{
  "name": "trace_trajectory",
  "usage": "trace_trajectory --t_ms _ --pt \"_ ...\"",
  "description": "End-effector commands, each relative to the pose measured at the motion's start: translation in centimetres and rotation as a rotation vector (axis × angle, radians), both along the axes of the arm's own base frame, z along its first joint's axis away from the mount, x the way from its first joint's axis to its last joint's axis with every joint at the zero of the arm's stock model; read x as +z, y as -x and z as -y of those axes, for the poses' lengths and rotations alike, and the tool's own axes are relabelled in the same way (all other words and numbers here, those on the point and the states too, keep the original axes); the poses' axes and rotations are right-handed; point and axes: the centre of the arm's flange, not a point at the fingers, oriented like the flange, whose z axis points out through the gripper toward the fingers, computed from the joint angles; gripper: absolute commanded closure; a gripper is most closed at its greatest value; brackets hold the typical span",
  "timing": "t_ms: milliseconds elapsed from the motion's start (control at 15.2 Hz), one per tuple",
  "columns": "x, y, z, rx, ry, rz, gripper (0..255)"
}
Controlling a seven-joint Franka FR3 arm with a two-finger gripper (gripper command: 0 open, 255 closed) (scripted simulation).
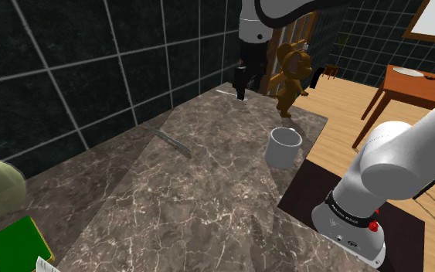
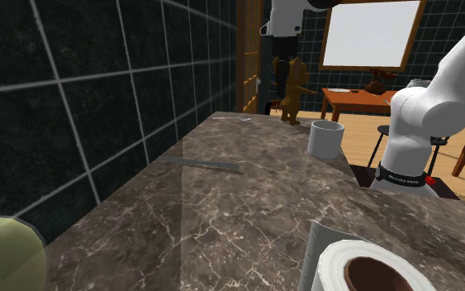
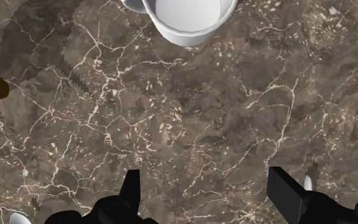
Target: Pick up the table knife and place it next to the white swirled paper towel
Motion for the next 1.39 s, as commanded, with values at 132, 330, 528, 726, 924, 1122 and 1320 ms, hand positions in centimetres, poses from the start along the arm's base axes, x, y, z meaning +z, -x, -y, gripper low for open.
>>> trace_trajectory --t_ms 132,330,528,726,924,1122,1320 --pt "-2.4 -3.5 -3.3 0.007 -0.012 -0.005 0" --pt "-4.2 -6.0 -5.7 0.012 -0.02 -0.008 0" --pt "-5.9 -8.6 -8.1 0.018 -0.028 -0.012 0" --pt "-7.7 -11.1 -10.5 0.023 -0.036 -0.016 0" --pt "-9.4 -13.6 -12.9 0.028 -0.044 -0.02 0" --pt "-11.2 -16.1 -15.4 0.034 -0.053 -0.024 0" --pt "-12.9 -18.6 -17.9 0.039 -0.061 -0.028 0"
